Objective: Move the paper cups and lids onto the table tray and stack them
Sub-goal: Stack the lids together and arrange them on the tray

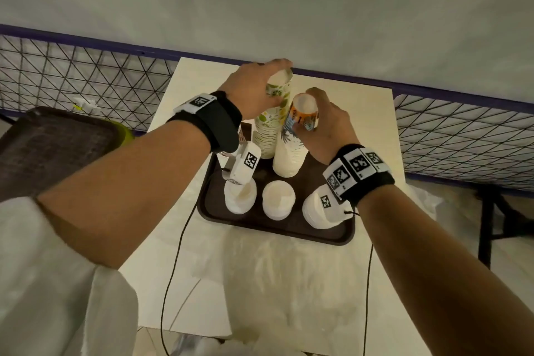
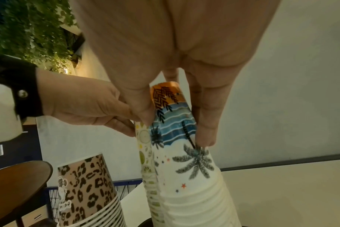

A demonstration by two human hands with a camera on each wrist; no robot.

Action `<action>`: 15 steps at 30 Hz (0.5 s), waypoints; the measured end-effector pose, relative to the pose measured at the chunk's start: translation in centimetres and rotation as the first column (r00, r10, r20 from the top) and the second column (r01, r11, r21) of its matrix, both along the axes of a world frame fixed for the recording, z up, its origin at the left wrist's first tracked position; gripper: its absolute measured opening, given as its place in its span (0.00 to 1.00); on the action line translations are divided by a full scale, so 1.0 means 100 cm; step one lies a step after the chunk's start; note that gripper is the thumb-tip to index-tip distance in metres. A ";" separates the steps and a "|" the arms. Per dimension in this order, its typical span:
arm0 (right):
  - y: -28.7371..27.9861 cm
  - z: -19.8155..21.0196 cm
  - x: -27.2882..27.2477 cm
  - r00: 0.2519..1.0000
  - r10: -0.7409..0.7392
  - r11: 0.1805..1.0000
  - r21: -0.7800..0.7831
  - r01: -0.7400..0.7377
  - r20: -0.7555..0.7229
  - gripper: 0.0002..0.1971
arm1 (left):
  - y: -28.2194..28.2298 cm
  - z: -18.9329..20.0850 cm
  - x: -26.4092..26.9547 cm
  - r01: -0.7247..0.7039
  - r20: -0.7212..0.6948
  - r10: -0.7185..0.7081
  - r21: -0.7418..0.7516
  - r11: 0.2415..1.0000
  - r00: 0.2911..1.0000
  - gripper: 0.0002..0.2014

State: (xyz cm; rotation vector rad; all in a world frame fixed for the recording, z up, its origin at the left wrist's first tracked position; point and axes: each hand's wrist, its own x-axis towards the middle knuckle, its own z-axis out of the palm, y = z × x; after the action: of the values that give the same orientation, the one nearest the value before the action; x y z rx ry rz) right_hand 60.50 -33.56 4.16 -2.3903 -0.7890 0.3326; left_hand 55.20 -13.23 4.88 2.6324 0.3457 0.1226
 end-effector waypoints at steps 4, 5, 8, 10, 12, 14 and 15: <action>0.001 -0.003 -0.004 1.000 0.021 1.000 0.021 -0.021 0.002 0.31 | -0.004 -0.002 0.006 -0.019 0.035 0.019 0.016 1.000 0.999 0.34; 0.002 -0.003 -0.006 1.000 0.025 0.999 0.026 -0.025 -0.002 0.32 | -0.005 -0.001 0.008 -0.022 0.038 0.021 0.019 1.000 0.999 0.34; 0.006 -0.004 -0.015 0.999 0.047 0.998 0.043 -0.047 -0.009 0.33 | -0.009 0.003 0.011 -0.031 0.041 0.030 0.006 1.000 0.999 0.34; 0.007 -0.005 -0.020 0.998 0.059 0.997 0.049 -0.059 -0.002 0.34 | -0.009 0.004 0.011 -0.041 0.039 0.041 -0.004 0.999 0.998 0.34; 0.007 -0.003 -0.021 0.998 0.068 0.996 0.057 -0.067 -0.015 0.35 | -0.009 0.004 0.010 -0.052 0.024 0.052 -0.013 0.999 0.998 0.35; 0.004 0.001 -0.018 0.996 0.069 0.997 0.048 -0.066 -0.065 0.39 | -0.009 0.006 0.007 -0.037 0.010 0.037 -0.022 0.999 0.999 0.35; 0.001 0.005 -0.015 0.994 0.058 0.997 0.048 -0.054 -0.090 0.41 | -0.010 0.007 0.005 -0.029 0.008 0.030 -0.034 0.999 1.000 0.34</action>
State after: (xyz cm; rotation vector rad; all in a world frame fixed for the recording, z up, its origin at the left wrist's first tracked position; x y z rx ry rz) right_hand 59.04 -33.47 4.62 -2.2961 -0.8143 0.4392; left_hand 55.73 -14.25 5.61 2.5935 0.3803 0.1369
